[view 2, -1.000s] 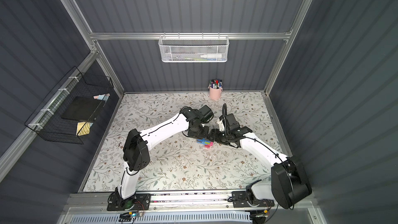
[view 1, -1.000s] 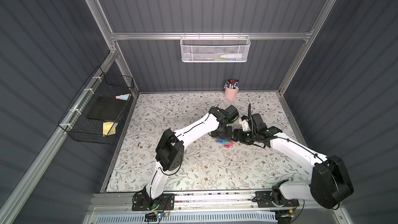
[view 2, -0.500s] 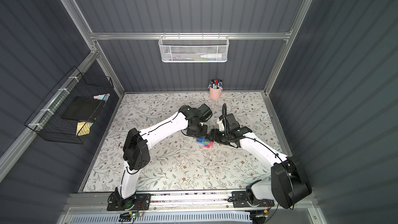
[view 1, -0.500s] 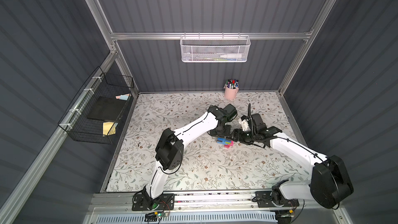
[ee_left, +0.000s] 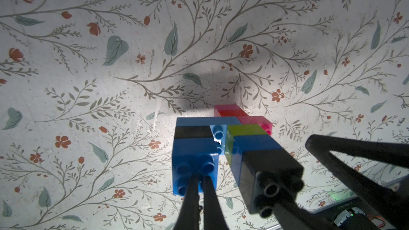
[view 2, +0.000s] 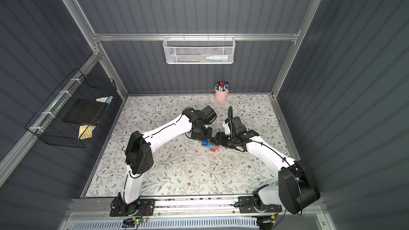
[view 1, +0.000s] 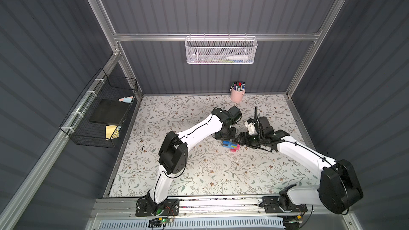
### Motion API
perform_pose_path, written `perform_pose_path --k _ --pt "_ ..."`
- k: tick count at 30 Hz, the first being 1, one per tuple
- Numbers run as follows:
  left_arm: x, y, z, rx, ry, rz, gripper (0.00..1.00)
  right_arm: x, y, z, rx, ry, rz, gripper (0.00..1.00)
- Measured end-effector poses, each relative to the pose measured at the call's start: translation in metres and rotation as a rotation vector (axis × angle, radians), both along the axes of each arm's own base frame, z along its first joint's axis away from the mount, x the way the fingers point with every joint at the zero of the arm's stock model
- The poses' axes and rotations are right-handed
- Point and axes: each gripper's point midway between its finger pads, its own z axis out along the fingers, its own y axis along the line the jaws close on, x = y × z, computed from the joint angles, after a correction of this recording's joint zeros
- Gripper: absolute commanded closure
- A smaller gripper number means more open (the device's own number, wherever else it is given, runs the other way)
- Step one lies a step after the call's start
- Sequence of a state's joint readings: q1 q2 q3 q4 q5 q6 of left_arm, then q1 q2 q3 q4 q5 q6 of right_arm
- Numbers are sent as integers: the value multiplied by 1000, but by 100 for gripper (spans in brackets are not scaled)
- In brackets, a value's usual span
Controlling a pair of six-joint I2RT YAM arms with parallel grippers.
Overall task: Assemble the number 4 with lego
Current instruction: Assemble the lego brick with the lego brick.
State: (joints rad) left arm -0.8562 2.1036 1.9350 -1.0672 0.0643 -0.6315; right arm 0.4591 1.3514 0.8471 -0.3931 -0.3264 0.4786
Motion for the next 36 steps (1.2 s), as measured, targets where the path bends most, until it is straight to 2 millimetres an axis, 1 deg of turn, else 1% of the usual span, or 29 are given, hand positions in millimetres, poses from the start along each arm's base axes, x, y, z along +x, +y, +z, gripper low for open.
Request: perform_pose_path --k 14,17,21,31,36 --pt "-1 -1 -2 -14 7 -3 97 0 1 0 9 -6 3 36" --pt "-2 -1 -2 -14 7 -4 93 0 1 0 9 -6 3 36" --pt "-2 -1 -2 -15 9 -7 86 0 1 -1 10 -7 3 36" --pt "-3 -1 -3 -9 11 -8 84 0 2 0 16 -14 6 36" --pt "-2 -2 -2 -18 9 -8 77 0 2 0 16 -14 6 36"
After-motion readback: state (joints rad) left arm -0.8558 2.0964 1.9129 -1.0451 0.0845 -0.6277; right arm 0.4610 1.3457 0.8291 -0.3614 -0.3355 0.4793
